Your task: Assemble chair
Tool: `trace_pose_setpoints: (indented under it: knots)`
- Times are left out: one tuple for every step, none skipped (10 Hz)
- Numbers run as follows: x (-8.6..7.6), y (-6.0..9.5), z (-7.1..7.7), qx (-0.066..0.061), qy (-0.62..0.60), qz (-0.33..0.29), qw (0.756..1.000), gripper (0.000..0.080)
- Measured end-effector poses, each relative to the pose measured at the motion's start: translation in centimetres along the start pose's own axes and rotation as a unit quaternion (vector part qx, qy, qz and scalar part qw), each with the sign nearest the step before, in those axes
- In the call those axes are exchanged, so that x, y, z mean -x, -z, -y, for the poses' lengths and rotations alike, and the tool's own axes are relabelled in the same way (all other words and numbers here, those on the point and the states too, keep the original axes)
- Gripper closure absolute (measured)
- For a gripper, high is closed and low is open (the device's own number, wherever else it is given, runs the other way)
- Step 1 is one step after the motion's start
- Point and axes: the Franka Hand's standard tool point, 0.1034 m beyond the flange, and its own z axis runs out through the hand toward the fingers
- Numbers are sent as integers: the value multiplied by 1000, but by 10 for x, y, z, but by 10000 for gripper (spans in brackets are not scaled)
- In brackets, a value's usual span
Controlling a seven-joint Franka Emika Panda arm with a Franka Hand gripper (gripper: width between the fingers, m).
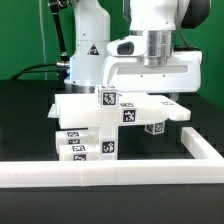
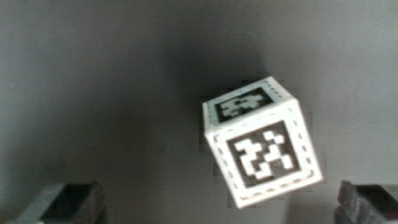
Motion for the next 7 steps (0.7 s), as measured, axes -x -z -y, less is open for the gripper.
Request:
trace_pose_setpoints:
  knots:
    - [1, -3, 1, 1, -4, 2, 1000, 150]
    - [3, -6, 5, 2, -9, 5, 1000, 150]
    - [4, -7, 9, 1, -18, 7, 1000, 150]
    - [3, -6, 13, 0, -23, 7, 1000, 150]
    - [2, -4, 16, -2, -24, 11, 1000, 150]
    - [0, -2, 14, -3, -25, 10, 1000, 150]
    - [0, -2, 15, -3, -25, 9, 1000, 150]
